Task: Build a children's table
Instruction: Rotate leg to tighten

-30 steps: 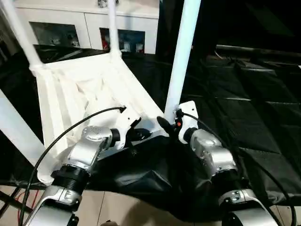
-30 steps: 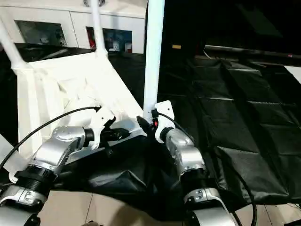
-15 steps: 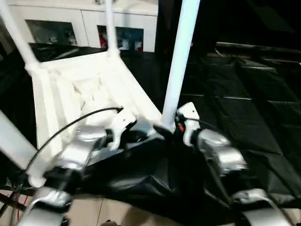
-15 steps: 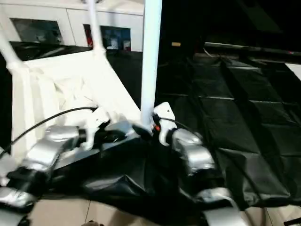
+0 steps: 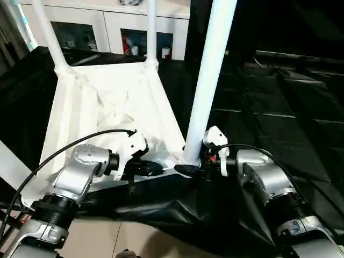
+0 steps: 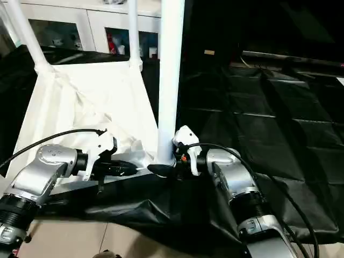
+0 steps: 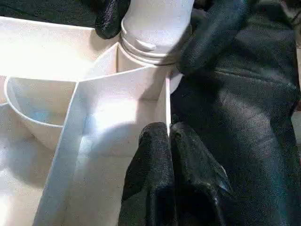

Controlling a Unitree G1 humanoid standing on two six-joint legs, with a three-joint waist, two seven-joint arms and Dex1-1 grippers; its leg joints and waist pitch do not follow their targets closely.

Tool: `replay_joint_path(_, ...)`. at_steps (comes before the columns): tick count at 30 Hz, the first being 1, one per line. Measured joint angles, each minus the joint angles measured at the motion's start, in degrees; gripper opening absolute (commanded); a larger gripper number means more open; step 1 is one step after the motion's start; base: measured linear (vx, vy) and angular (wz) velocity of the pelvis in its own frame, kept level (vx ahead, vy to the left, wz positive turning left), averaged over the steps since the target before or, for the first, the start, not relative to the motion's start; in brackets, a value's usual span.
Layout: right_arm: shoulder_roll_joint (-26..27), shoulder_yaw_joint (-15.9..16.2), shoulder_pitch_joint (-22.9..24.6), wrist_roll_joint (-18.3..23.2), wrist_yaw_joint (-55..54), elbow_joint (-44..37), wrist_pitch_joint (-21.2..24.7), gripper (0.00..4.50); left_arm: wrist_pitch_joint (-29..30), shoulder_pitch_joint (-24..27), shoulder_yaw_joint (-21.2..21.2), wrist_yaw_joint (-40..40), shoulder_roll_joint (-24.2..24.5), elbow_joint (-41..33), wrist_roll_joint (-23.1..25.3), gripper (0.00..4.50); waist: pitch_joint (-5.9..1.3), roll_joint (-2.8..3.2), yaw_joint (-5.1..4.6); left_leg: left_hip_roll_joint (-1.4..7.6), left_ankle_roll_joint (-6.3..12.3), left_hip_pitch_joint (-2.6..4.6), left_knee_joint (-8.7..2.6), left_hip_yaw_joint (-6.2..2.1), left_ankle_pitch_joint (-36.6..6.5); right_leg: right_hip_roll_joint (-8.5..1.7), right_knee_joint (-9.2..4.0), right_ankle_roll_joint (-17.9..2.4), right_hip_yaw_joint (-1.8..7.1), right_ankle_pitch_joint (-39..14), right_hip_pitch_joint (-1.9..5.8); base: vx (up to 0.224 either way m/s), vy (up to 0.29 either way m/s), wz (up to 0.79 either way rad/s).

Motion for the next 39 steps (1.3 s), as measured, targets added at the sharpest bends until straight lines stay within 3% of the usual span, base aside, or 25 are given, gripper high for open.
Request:
replay_joint_path(9, 1.1, -1.3, 1.4, 0.8, -2.8, -1.0, 1.2, 2.74, 0.4, 0.1, 0.2, 0.7, -0.5, 0.2, 0.0, 0.0, -0.01, 0.0, 0.45, 0.0, 0.0, 0.1, 0.04, 0.0, 0.0, 0.0, 0.04, 0.0, 0.01, 0.0, 0.07, 0.0, 0.0, 0.0)
replay_joint_path(18, 9.7, -8.1, -0.1, -0.6, -26.0, 3.3, 1.2, 2.61, 1.3, -2.9, 2.7, 12.7, -6.9, 5.6, 1.8, 0.0, 0.0, 0.0, -0.88, -0.02, -0.05, 0.29, -0.02, -0.02, 0.0, 0.0, 0.08, 0.2, 0.03, 0.1, 0.1, 0.0, 0.0, 0.0)
replay_joint_path(24, 13.7, -11.4, -2.9, -1.4, -39.3, 7.3, -0.1, 2.61, 2.1, -5.1, 3.3, 20.1, -11.3, 8.5, 3.1, 0.0, 0.0, 0.03, -0.95, -0.04, -0.08, 0.25, -0.01, -0.02, 0.1, -0.01, 0.01, 0.2, 0.06, 0.1, 0.08, 0.0, 0.0, 0.0)
replay_joint_path(27, 13.7, -11.8, -2.8, -1.7, -39.4, 8.1, -2.1, 3.3, 2.1, -5.3, 3.4, 20.7, -12.0, 8.5, 3.4, 0.0, -0.01, 0.06, -0.85, -0.04, -0.09, 0.2, -0.03, -0.02, 0.1, -0.01, 0.02, 0.2, 0.07, 0.2, 0.07, 0.0, 0.0, 0.0)
replay_joint_path(33, 13.4, -11.8, -2.7, -1.6, -37.0, 7.7, -2.4, 3.8, 2.0, -5.4, 3.4, 20.4, -12.0, 8.1, 3.4, 0.0, -0.02, 0.1, -0.84, -0.03, -0.09, 0.16, -0.13, -0.02, 0.1, 0.0, 0.02, 0.0, 0.05, 0.3, 0.04, 0.0, 0.0, 0.0)
replay_joint_path(39, 7.3, -8.0, -1.0, -1.1, -21.8, 4.3, -1.2, 3.8, 1.2, -3.7, 3.0, 14.8, -8.7, 5.5, 2.8, 0.0, 0.0, 0.06, -0.82, -0.02, -0.08, 0.06, -0.09, -0.01, 0.1, 0.0, -0.05, 0.1, 0.05, 0.2, 0.01, 0.0, 0.0, 0.0)
